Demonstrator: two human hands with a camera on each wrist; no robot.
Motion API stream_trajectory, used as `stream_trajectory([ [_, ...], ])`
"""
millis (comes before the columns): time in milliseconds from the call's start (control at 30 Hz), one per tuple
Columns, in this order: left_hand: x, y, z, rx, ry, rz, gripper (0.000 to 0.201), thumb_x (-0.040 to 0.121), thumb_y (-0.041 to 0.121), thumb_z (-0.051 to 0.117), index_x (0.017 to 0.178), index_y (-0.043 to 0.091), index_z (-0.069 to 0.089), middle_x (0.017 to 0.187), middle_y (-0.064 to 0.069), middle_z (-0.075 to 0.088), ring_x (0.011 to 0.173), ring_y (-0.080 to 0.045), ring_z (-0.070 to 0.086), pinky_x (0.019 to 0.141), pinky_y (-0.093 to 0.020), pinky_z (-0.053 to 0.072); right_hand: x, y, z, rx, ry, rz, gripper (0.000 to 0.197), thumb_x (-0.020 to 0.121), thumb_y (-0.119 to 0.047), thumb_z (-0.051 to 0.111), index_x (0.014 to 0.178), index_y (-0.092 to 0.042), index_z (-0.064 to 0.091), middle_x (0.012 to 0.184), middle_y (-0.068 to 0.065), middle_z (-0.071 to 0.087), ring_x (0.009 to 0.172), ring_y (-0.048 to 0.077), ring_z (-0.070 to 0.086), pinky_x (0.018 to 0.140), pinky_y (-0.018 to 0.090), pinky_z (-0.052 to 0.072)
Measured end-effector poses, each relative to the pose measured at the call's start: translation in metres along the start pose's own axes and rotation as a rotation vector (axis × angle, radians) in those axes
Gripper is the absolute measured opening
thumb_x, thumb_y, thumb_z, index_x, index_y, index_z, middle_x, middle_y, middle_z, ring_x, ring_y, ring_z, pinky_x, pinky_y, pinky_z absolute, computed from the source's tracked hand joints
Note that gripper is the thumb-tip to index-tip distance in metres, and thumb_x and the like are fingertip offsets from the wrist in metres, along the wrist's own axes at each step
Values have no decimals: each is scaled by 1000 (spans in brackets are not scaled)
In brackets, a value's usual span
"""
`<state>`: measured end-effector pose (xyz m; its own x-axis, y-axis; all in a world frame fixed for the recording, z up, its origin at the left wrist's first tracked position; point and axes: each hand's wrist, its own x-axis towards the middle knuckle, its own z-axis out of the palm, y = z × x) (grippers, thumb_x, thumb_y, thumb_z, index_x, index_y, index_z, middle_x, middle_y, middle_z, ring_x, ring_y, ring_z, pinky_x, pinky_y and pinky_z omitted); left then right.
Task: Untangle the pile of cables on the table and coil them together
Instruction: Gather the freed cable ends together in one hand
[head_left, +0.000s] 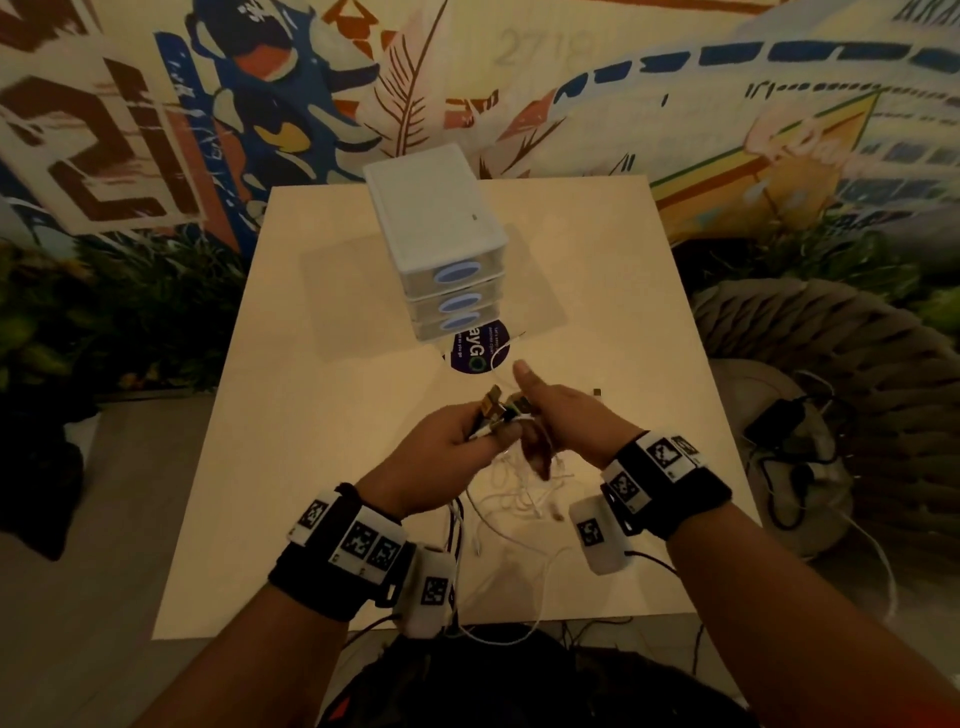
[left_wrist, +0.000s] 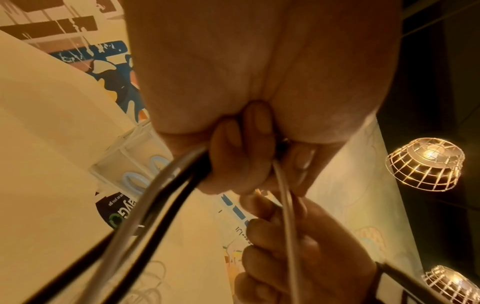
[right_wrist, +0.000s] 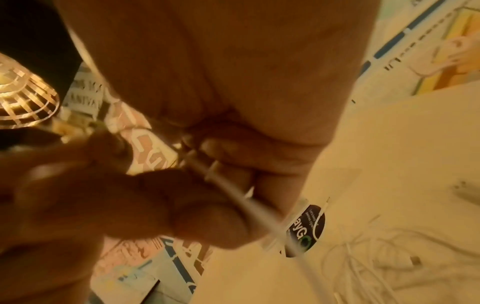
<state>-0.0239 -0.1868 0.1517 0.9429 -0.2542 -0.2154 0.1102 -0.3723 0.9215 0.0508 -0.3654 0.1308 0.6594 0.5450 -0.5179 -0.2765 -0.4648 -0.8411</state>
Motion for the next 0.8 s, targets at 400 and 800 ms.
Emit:
stream_trajectory([
  [400,-1,-15,-25,-402,358,-114,29,107,26,51,100,9,74,58,3,27,49,-13,22,47,-25,22,-3,51,-38,-671,581,-361,37,98,-55,47,80,-36,74,73,-7,47,71,12,47,69,33,36],
  [800,-15,4,-19,-24,-247,-47,30,97,36,62,118,22,76,120,18,73,118,3,63,103,-11,40,-4,25,-57,-25,676,-416,10,97,-26,67,103,-27,76,94,-7,78,95,13,73,82,41,59],
])
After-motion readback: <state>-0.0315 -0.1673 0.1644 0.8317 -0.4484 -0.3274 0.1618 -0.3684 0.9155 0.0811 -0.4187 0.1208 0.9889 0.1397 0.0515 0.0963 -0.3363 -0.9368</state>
